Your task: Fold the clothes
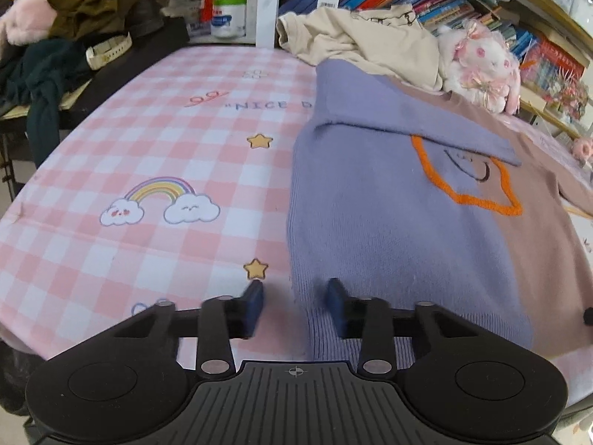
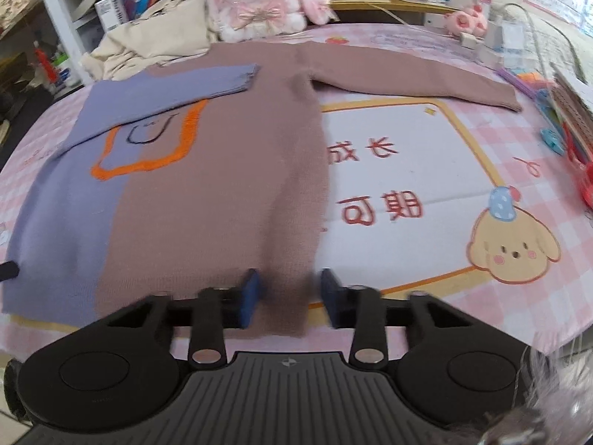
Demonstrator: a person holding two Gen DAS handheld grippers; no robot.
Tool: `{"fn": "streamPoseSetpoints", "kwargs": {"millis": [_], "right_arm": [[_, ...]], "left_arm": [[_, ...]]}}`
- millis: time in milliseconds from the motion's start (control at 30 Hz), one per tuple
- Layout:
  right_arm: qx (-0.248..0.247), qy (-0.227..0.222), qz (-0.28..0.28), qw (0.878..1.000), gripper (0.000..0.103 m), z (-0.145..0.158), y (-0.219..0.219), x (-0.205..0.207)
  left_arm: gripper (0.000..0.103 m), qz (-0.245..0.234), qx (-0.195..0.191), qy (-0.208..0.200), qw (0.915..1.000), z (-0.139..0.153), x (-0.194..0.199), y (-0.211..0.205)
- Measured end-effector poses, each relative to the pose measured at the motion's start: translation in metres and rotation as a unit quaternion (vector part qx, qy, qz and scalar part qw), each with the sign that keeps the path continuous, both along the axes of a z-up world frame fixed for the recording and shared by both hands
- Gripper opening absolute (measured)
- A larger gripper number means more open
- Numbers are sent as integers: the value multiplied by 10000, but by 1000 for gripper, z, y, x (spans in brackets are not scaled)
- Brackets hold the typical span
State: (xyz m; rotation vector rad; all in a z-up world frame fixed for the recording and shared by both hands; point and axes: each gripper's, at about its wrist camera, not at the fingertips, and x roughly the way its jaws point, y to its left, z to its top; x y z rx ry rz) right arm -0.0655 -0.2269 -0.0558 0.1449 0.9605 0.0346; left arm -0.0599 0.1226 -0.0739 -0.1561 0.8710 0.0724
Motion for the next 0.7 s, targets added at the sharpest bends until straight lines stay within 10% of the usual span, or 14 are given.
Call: {"fn": "streamPoseSetpoints", "kwargs": {"millis": [67, 700], "right_arm": [[20, 1, 93, 10000, 13, 0, 5, 2], [-41, -122, 781, 9969, 11, -2, 50, 16]], "left_arm": [[6, 42, -195, -61, 9998, -1, 1, 5], [5, 297, -237, -80, 9992, 3, 2, 39]]}}
